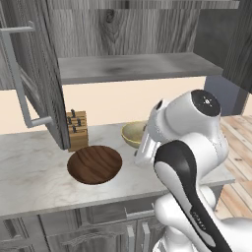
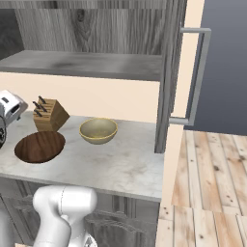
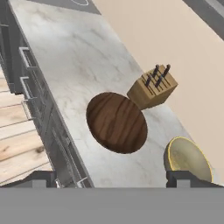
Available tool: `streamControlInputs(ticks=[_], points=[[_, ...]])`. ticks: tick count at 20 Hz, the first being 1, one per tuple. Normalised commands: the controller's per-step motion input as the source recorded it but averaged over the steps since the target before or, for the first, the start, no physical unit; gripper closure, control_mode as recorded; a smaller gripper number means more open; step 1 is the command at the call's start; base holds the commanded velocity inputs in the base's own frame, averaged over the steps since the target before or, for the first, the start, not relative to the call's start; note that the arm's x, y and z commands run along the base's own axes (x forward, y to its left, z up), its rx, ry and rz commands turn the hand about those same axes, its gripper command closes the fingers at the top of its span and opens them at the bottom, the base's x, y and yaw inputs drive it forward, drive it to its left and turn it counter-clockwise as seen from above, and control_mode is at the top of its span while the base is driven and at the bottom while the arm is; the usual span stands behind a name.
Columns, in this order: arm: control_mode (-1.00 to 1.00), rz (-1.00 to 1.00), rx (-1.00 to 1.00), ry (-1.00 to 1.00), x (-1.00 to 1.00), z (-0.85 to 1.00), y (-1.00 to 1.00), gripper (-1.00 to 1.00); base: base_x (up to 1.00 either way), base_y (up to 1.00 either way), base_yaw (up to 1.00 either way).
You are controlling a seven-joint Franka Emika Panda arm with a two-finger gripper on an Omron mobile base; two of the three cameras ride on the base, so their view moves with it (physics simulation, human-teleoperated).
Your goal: Open the cabinet. Pick the bowls from the counter and place them in the cabinet. Then close the cabinet.
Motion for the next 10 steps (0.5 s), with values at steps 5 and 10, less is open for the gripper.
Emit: streamControlInputs(ticks=[5, 10], points=[[-1.0, 0.0, 0.0, 0.1, 0.0, -0.33, -0.01, -1.0, 0.0, 0.0, 0.0], [-1.0, 0.0, -0.05, 0.01, 0.0, -0.5, 0.05, -1.0, 0.0, 0.0, 0.0]])
